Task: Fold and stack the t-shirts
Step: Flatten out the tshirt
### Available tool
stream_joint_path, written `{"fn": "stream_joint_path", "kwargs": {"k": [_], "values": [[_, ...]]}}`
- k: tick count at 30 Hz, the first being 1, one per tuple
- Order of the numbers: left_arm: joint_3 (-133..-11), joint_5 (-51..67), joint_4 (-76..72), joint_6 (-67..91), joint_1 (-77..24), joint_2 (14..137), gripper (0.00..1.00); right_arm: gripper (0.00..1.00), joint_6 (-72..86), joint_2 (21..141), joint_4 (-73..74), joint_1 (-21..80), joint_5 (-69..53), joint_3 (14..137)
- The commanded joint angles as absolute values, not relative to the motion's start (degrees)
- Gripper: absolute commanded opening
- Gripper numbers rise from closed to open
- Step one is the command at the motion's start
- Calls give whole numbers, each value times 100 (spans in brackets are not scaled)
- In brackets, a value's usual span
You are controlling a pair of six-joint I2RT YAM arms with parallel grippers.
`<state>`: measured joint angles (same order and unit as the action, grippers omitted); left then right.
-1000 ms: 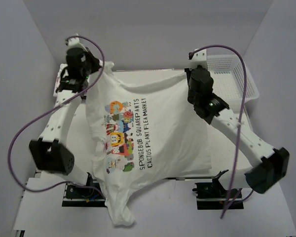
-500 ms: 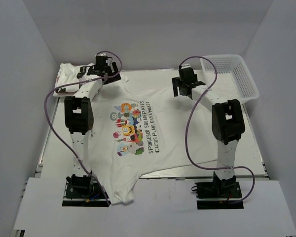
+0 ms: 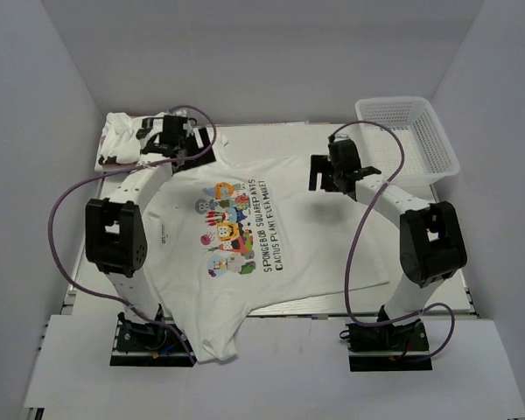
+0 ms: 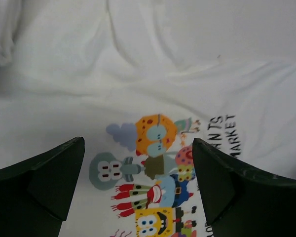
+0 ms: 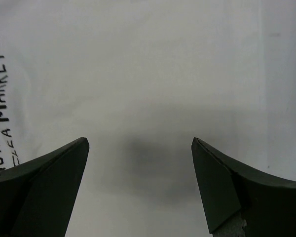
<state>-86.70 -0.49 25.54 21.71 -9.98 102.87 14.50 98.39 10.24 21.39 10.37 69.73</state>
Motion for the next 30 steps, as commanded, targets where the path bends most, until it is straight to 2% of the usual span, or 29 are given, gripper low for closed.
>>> {"fn": "stream_joint_path", "kwargs": {"k": [1,10,18,21,25,30], "values": [[-8235,-105,2961,2224,-1142,10704,100,90,1924,9984,1073,2118,817,6716],[-9648,-457,3541,2224,-1433,12364,100,90,2434,10713,1687,1925,993,6917],[-12390,-79,4201,1830,-1433,14298,100,90,2768,11136,2188,1494,721,7145],[-13296,324,4201,1688,-1433,14922,100,90,2812,11406,2346,1319,878,7731],[-13457,790,3116,1468,-1433,15179,100,90,2602,11934,2838,1125,1036,8358],[-14394,949,2532,1678,-1433,15696,100,89,1812,11805,2251,1178,984,8674]]}}
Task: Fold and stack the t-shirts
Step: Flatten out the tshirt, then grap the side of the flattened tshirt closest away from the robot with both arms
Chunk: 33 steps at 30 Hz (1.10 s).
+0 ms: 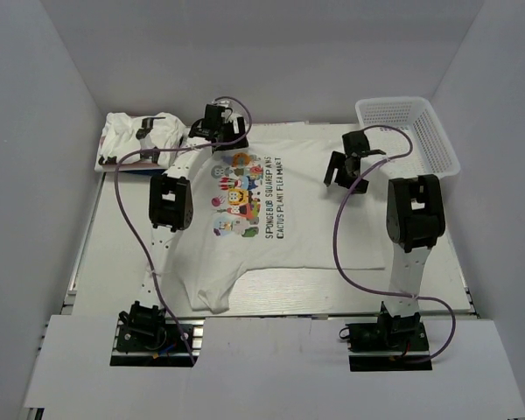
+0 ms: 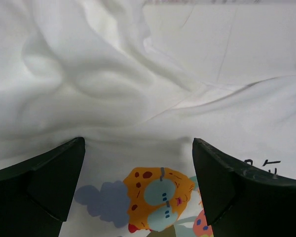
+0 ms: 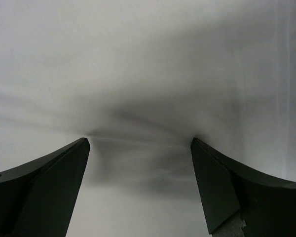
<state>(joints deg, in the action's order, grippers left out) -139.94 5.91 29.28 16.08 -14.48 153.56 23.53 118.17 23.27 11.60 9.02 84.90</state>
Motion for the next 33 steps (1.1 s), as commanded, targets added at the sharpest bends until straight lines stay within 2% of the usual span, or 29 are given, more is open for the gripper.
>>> {"fn": "stream_joint_path", "kwargs": {"k": [1,7,11,12,13,15,16,17,19,20,22,23,27,30,33], "values": [[-14396,949,2427,1740,-1363,15697,100,89,1697,11734,2050,1204,897,8692],[-14265,949,2135,2057,-1248,14654,100,90,783,10568,1741,1757,624,8387],[-13257,854,2793,1986,-1405,12968,100,90,571,9344,1363,2782,318,7516],[-12567,609,3126,1986,-1406,12129,100,90,641,9186,1319,2960,308,7193],[-12133,485,3268,2143,-1458,11668,100,90,703,8897,1336,3145,273,6894],[-10500,-129,3725,2863,-1459,10666,100,90,896,8658,1415,3935,70,6532],[-9859,-375,3814,3109,-1459,9521,100,90,905,8492,1398,4138,-139,6348],[-8426,-804,3814,3338,-1459,8892,100,90,957,8464,1363,4810,-106,6285],[-6986,-923,3351,3945,-1459,7583,100,90,1046,8377,1397,5497,182,6275],[-5795,-845,3175,4025,-1459,6332,100,90,1150,8393,1415,5650,228,6232],[-4648,-896,3391,4586,-1459,5226,100,90,1484,8481,1415,6227,229,6092],[-4371,-896,3567,4744,-1459,4325,100,90,1590,8603,1398,6405,229,5960],[-3534,-782,4743,5422,-1459,2852,100,90,2326,9052,416,7354,472,5791],[-3620,-1063,5377,5686,-1406,2488,100,89,3221,9447,73,7786,1044,5888],[-3823,-1063,5589,5757,-1406,2260,100,87,3909,9729,-587,7954,931,5801]]}}
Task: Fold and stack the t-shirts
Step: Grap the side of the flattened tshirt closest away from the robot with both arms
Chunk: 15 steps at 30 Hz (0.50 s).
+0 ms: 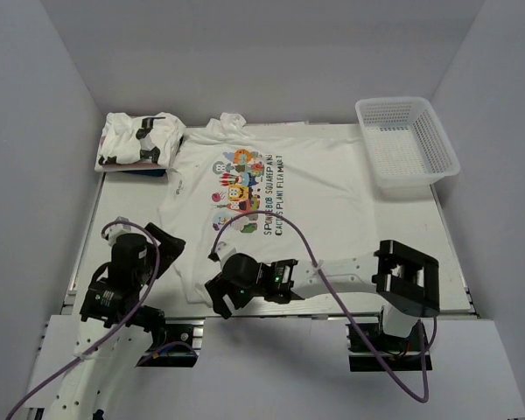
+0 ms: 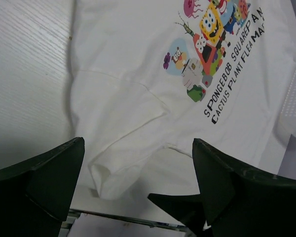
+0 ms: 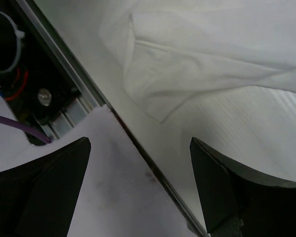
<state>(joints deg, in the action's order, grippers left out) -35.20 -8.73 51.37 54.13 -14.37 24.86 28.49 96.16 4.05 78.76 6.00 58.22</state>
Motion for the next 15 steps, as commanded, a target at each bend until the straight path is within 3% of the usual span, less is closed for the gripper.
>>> {"fn": "stream_joint_path", "kwargs": {"k": [1,7,10,11,12,15], "values": [[-3884,-916,5590,5757,-1406,2259,100,87,4033,9799,-806,8041,1062,5792],[-4130,-1107,6003,5757,-1345,2074,100,81,4403,10422,-678,8033,1441,6449],[-4271,-1239,6144,5757,-1345,2004,100,71,4552,10722,-292,8016,1476,6783],[-4332,-1291,6222,5757,-1345,1934,100,66,4605,10792,-73,8024,1624,6820],[-4394,-1414,6344,5818,-1345,1934,100,48,4684,10810,147,8016,1669,6864],[-4395,-1415,6398,5818,-1345,1820,100,21,4720,10732,299,8024,1845,6690]]}}
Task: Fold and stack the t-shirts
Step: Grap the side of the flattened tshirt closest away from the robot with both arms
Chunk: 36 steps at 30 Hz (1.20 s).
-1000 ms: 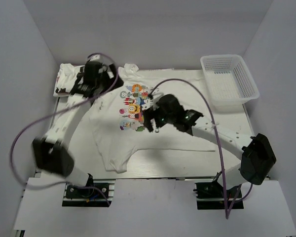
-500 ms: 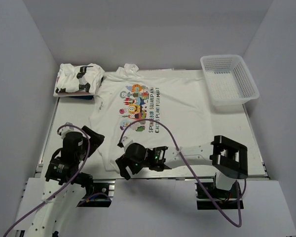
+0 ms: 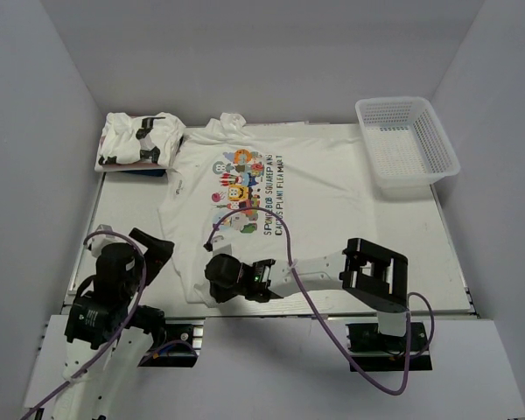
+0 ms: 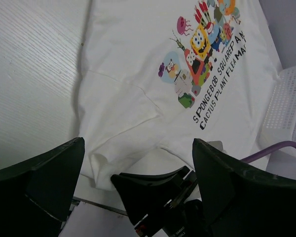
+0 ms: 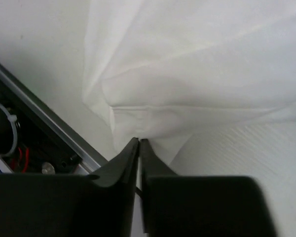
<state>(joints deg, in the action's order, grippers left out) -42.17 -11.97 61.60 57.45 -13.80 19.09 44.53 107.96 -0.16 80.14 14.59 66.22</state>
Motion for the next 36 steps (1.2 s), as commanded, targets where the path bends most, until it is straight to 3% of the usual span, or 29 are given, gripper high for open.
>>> {"fn": "stream_joint_path", "kwargs": {"k": [1,2,6,11,20,29,36], "values": [[-4395,-1415,6329,5818,-1345,1819,100,4,4694,10566,316,8016,1837,6628],[-4395,-1415,6267,5818,-1345,1819,100,0,4676,10504,351,8016,1854,6479],[-4228,-1135,5934,5643,-1345,2152,100,0,3827,9689,204,8033,1837,6031],[-3623,-407,4723,5310,-1345,3012,100,0,2979,8537,-63,7963,695,5256],[-3533,26,2893,4536,-1406,5614,100,0,2127,8490,686,7936,-553,4931],[-3770,-210,2031,4061,-1459,7495,100,0,2355,8183,782,7866,-26,4614],[-4622,-606,2435,4244,-1459,9262,100,0,2891,7937,993,7410,536,4904]]}}
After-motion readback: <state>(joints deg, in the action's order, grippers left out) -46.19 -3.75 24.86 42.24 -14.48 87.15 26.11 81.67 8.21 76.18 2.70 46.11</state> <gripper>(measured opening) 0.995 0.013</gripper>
